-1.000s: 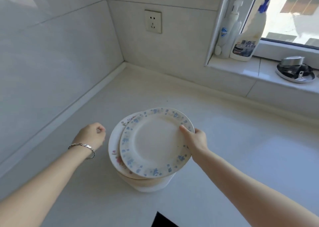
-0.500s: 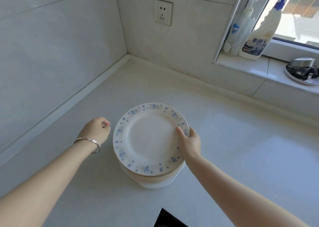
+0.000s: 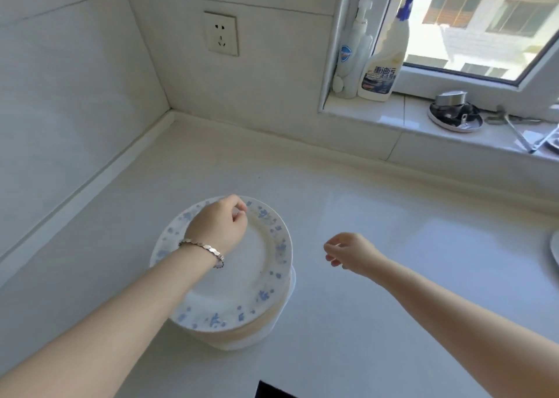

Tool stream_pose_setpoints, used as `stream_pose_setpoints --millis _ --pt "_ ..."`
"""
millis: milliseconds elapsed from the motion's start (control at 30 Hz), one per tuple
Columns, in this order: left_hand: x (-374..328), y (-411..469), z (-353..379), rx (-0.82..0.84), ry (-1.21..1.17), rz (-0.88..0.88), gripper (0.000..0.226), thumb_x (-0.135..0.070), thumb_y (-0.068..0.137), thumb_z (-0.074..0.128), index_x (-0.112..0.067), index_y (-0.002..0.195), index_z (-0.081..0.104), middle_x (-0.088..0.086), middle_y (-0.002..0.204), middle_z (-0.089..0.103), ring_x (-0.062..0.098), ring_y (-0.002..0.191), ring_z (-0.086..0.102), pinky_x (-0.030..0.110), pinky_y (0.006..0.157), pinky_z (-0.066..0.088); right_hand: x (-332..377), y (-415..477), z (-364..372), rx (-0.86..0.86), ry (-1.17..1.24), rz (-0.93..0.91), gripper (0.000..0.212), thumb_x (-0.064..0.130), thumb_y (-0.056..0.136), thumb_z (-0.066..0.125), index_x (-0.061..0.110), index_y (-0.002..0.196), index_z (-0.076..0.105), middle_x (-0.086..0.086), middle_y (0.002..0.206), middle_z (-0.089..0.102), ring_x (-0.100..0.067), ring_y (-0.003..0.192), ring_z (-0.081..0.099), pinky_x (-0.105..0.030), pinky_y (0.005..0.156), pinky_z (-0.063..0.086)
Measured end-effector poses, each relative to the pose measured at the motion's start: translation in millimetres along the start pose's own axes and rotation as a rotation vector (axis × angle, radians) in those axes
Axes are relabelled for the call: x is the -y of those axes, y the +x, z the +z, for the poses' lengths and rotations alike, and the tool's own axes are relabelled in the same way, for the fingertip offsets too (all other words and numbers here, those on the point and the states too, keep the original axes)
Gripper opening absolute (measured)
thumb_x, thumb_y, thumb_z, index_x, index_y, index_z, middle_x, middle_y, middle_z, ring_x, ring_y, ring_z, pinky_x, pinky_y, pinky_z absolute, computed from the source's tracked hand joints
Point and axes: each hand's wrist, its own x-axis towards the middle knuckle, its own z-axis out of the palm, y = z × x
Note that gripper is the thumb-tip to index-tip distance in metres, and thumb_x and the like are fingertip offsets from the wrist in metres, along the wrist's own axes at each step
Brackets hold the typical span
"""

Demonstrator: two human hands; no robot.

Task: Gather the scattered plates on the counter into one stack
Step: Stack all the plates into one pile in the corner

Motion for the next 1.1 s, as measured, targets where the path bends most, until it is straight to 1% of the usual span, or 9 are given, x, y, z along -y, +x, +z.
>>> stream_pose_setpoints --millis 100,233,400,533,633,733,800,967,1100 --pt "-52.9 6.2 43.8 0.253 0.011 0.105 0.019 -0.016 0.089 0.045 -0.016 0.097 0.062 -0.003 0.074 0.061 0.027 0.079 0.058 0.027 0.069 0.044 -43.9 -9.4 -35.7 0.104 -0.201 0.141 0.024 0.019 0.089 0.048 0.007 0.103 0.063 -0.004 0.086 0.063 -0.016 0.070 0.058 -0.018 0.053 0.040" --pt "-113.9 3.5 110.0 0.477 0.049 0.168 0.024 -0.015 0.087 0.042 -0.012 0.098 0.062 0.013 0.100 0.071 0.030 0.094 0.067 0.035 0.084 0.053 -114.7 -33.7 -81.0 0.044 -0.221 0.275 0.030 0.017 0.091 0.045 0.003 0.110 0.062 -0.005 0.088 0.061 -0.019 0.075 0.057 -0.017 0.052 0.038" --pt "-183.2 -15.3 186.9 0.641 0.125 0.241 0.018 -0.014 0.086 0.040 -0.017 0.089 0.057 0.009 0.095 0.070 0.028 0.094 0.067 0.033 0.083 0.052 -209.9 -66.2 -130.4 -0.086 -0.076 0.377 0.016 0.016 0.090 0.047 0.008 0.095 0.060 -0.006 0.086 0.062 -0.019 0.073 0.058 -0.016 0.051 0.038" --pt "-240.3 -36.6 250.9 0.736 0.180 0.256 0.016 -0.013 0.084 0.039 -0.018 0.084 0.055 0.010 0.096 0.072 0.028 0.094 0.068 0.032 0.084 0.052 -289.2 -88.6 -176.6 -0.189 0.018 0.429 0.020 0.014 0.090 0.048 0.005 0.099 0.064 -0.008 0.084 0.063 -0.019 0.069 0.058 -0.023 0.061 0.045" --pt "-289.4 -53.0 299.9 0.794 0.198 0.247 0.019 -0.010 0.083 0.038 -0.016 0.078 0.054 0.011 0.085 0.073 0.027 0.082 0.071 0.032 0.082 0.054 -352.2 -104.4 -217.7 -0.252 0.080 0.471 0.012 0.012 0.090 0.049 0.008 0.090 0.060 -0.006 0.076 0.062 -0.021 0.067 0.058 -0.026 0.065 0.047" --pt "-341.5 -71.6 349.8 0.855 0.134 0.164 0.024 -0.008 0.085 0.036 -0.019 0.067 0.048 0.003 0.067 0.064 0.021 0.060 0.064 0.024 0.059 0.048 -411.3 -118.1 -264.7 -0.300 0.121 0.514 0.010 0.011 0.091 0.047 0.009 0.087 0.056 -0.009 0.080 0.061 -0.019 0.063 0.055 -0.021 0.054 0.040" --pt "-376.8 -80.9 382.5 0.887 0.058 0.088 0.025 -0.006 0.088 0.036 -0.018 0.070 0.047 0.001 0.064 0.060 0.015 0.054 0.060 0.019 0.049 0.041 -445.8 -125.7 -293.7 -0.341 0.146 0.539 0.012 0.012 0.090 0.047 0.012 0.082 0.057 -0.009 0.081 0.062 -0.024 0.069 0.057 -0.024 0.058 0.041" --pt "-461.7 -93.9 451.4 0.865 -0.317 -0.308 0.015 -0.001 0.093 0.035 -0.011 0.099 0.044 0.007 0.068 0.053 0.016 0.056 0.054 0.026 0.052 0.041 -505.7 -129.9 -350.8 -0.360 0.152 0.548 0.028 0.018 0.088 0.046 0.032 0.064 0.050 -0.006 0.086 0.068 -0.029 0.090 0.067 -0.026 0.066 0.044" --pt "-504.0 -94.8 494.4 0.774 -0.718 -0.683 0.015 0.004 0.092 0.043 -0.003 0.094 0.056 0.008 0.065 0.062 0.018 0.057 0.063 0.025 0.055 0.049 -530.0 -121.0 -378.6 -0.380 0.196 0.530 0.030 0.017 0.088 0.046 0.033 0.063 0.049 -0.002 0.083 0.065 -0.025 0.089 0.066 -0.025 0.064 0.043"
